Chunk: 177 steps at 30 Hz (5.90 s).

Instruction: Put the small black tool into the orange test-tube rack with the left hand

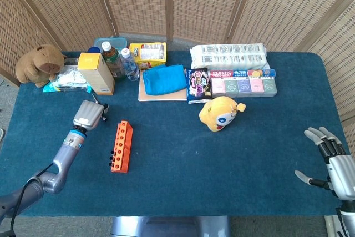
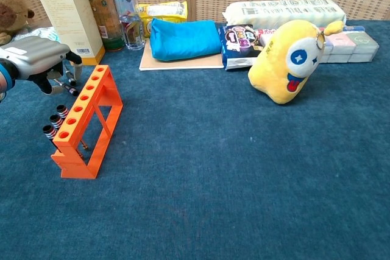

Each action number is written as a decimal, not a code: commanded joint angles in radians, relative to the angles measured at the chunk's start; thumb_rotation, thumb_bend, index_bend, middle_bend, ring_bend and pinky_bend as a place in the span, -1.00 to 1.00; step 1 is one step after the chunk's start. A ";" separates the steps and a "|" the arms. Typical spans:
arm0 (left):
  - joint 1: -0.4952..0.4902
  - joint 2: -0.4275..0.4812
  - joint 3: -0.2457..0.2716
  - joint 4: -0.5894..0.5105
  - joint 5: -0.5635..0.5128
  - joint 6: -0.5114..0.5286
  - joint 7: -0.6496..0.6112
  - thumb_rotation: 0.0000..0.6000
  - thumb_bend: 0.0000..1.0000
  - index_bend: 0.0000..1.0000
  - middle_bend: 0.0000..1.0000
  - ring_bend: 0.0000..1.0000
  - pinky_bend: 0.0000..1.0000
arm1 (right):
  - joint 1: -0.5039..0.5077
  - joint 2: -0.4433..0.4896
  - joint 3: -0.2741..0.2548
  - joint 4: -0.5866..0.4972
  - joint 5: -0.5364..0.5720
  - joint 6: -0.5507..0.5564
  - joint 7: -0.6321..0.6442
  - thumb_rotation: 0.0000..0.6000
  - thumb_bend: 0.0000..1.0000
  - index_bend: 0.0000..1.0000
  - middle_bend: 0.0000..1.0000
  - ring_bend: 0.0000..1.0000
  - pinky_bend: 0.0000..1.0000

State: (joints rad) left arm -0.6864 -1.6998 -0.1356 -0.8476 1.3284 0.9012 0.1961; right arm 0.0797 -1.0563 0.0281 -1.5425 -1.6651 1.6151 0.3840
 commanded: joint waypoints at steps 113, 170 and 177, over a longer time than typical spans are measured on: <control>0.159 0.827 0.026 -1.021 -0.091 0.001 -0.155 1.00 -0.20 0.22 1.00 1.00 1.00 | 0.005 0.001 -0.019 -0.026 -0.015 -0.029 -0.042 0.97 -1.00 -0.78 -0.69 -0.91 -0.87; 0.066 0.940 -0.487 -0.892 -0.438 -1.171 -0.726 1.00 -0.21 0.27 1.00 1.00 1.00 | 0.012 0.000 -0.027 -0.033 -0.011 -0.051 -0.062 0.98 -1.00 -0.78 -0.69 -0.91 -0.87; 0.062 0.895 -0.508 -0.812 -0.502 -1.274 -0.618 1.00 -0.21 0.27 1.00 1.00 1.00 | 0.011 0.000 -0.026 -0.033 -0.009 -0.050 -0.061 0.99 -1.00 -0.78 -0.69 -0.91 -0.87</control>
State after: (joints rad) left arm -0.6248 -0.7926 -0.6372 -1.6730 0.8412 -0.3580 -0.4387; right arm 0.0906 -1.0561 0.0021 -1.5754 -1.6746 1.5656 0.3232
